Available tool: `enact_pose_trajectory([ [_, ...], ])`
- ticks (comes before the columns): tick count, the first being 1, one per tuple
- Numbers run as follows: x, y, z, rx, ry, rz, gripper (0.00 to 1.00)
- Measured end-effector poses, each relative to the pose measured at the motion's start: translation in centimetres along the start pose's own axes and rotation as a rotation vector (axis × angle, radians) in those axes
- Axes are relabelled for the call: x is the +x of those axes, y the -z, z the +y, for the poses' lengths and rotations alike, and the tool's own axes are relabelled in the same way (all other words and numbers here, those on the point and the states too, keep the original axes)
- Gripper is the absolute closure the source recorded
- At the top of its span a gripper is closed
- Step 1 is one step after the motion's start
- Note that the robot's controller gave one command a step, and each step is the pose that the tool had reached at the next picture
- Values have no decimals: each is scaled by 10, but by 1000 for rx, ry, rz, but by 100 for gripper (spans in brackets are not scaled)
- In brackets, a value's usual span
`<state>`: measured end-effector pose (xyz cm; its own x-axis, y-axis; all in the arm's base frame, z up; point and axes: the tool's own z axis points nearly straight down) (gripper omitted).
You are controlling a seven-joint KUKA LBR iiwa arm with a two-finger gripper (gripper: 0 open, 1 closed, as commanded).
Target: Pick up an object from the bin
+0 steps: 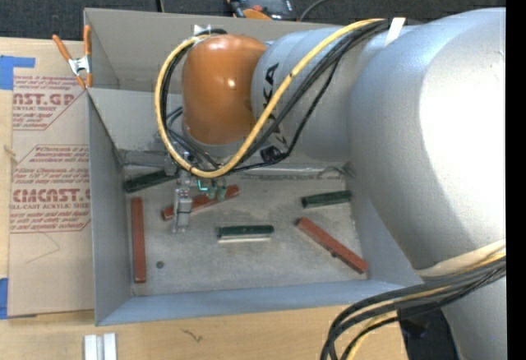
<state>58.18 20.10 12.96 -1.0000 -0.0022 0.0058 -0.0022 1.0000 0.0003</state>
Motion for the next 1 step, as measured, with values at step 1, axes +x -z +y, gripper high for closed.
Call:
enact_pose_trajectory([
  [1, 27, -64, -67, 2, 75, 1, 0],
])
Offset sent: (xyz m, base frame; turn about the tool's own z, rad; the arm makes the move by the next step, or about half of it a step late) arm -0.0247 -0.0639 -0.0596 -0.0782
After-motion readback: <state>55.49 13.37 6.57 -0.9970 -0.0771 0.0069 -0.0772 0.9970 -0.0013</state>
